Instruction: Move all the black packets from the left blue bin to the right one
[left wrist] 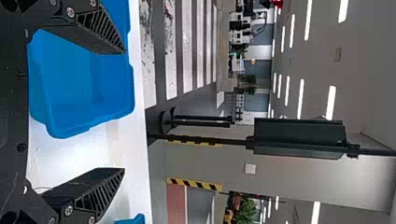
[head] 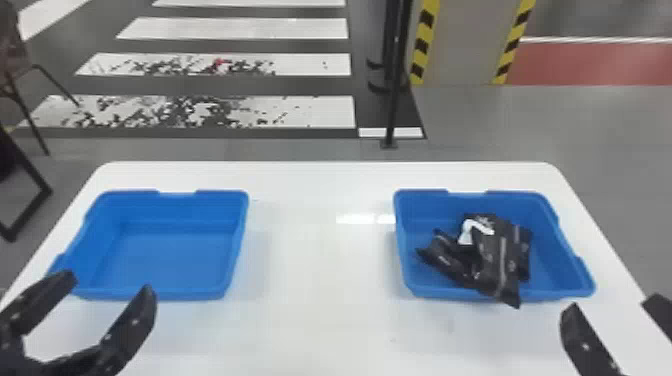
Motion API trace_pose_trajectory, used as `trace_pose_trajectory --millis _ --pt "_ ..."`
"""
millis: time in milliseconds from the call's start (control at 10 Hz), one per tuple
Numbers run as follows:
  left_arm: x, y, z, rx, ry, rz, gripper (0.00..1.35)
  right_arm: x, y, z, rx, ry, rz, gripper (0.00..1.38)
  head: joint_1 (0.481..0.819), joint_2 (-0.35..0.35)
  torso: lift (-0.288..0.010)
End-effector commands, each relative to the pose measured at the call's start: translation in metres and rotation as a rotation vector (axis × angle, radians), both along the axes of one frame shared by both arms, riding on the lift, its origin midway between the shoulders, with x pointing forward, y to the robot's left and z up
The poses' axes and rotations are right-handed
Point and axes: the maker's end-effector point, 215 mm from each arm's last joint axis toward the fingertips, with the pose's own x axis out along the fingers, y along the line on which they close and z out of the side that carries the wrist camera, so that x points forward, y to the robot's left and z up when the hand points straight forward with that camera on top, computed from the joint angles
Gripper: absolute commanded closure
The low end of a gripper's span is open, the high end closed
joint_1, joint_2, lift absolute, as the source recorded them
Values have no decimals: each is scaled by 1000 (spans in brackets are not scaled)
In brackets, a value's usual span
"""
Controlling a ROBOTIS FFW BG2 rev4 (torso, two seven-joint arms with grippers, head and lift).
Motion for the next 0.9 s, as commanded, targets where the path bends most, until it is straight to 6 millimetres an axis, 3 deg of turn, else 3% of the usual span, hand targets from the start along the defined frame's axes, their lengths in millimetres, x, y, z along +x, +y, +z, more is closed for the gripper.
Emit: trace_pose_trajectory --millis 0,800 --pt "0 0 0 0 2 0 148 -1 0 -2 2 4 -2 133 695 7 -137" --pt "-1 1 -4 -12 9 2 148 -1 0 -1 13 1 -2 140 695 8 -137"
